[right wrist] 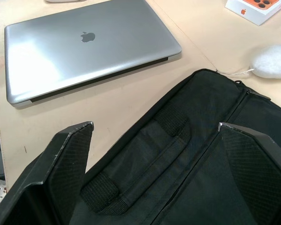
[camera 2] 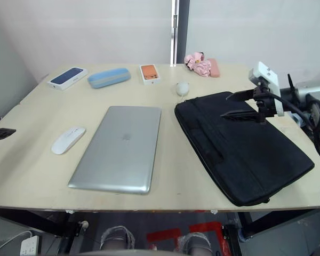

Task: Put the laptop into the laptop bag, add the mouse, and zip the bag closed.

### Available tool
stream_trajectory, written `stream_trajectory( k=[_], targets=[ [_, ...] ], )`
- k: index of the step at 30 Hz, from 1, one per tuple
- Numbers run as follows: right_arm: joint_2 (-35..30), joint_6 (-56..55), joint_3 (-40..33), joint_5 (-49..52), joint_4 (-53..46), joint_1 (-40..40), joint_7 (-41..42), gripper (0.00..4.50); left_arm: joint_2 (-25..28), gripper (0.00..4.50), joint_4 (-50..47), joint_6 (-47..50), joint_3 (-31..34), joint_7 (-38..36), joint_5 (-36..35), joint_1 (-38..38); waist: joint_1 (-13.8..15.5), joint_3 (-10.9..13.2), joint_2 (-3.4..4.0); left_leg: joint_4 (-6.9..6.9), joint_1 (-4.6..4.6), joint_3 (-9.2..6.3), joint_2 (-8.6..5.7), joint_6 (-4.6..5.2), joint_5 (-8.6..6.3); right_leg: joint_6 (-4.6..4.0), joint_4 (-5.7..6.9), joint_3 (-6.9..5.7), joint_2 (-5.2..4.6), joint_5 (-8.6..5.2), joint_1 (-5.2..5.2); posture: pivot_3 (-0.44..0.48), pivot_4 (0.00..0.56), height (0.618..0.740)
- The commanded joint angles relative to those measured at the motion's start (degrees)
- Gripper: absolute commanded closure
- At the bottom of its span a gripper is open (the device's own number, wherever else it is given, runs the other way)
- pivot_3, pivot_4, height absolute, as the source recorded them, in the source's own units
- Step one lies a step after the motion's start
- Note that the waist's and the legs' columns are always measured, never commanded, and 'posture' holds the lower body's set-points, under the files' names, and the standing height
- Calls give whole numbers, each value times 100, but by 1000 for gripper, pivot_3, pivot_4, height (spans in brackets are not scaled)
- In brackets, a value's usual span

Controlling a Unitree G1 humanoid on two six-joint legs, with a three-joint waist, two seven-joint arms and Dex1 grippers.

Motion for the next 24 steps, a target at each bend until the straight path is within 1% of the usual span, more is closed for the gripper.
stream_trajectory(
  k=[1, 6, 8, 24],
  targets=[
    [-97, -118, -136, 39, -45, -70, 34, 27, 100, 0, 89, -21, 4, 1, -5, -189, 0, 0, 0, 0, 0, 0, 0, 0, 0, 0, 0, 0, 0, 0, 0, 0, 150, 740],
    [-131, -337, -147, -34, 149, -9, 77, 27, 72, 0, 201, -162, -86, 11, 39, -319, 0, 0, 0, 1, 0, 0, 0, 0, 0, 0, 1, 0, 0, 0, 1, 0, 150, 740],
    [-136, -345, -140, -36, 154, -7, 76, 27, 80, 0, 248, -68, -128, 0, 31, -374, 3, 0, 0, 1, 0, -1, 0, 0, 0, 0, 1, -1, 0, 0, 0, 0, 150, 740],
    [-123, -344, -119, -42, 133, -33, 37, 27, 122, 0, 378, -201, -243, -14, 72, -568, 5, 0, 0, 2, 0, 0, 0, 0, 0, -1, 2, -1, 0, 0, 1, 0, 150, 740]
  ],
)
